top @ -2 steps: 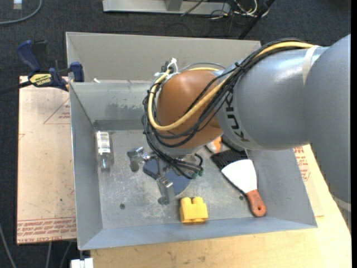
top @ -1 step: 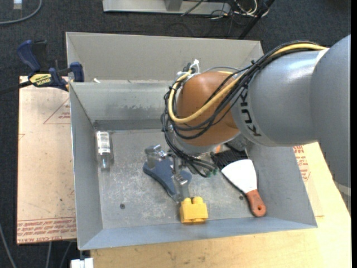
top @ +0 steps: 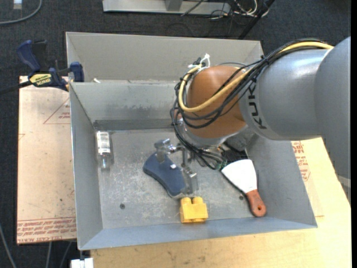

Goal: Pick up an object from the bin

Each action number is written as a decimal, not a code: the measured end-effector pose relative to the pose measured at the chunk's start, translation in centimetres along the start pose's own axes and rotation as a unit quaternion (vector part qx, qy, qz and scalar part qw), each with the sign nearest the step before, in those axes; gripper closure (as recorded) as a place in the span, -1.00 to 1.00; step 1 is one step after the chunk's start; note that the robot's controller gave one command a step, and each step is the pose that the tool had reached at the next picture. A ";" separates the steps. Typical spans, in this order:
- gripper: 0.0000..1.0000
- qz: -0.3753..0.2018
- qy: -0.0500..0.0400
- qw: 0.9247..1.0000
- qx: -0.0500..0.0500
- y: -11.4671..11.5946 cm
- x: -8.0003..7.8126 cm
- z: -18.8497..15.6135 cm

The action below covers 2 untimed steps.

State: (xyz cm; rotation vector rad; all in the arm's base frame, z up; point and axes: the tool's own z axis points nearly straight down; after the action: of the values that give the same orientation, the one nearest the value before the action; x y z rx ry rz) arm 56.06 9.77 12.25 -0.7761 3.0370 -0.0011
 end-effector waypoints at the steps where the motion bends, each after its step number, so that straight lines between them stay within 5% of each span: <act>1: -1.00 -0.132 -0.006 0.991 -0.003 2.2 -1.5 0.4; 2: -1.00 -0.064 -0.003 0.998 -0.002 1.4 -0.2 1.1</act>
Offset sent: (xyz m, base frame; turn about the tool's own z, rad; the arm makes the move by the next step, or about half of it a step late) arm -0.0253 0.0036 -0.0217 0.3544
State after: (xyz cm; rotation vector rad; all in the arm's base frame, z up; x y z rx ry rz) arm 55.52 11.11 11.16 -0.9670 2.9769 0.0059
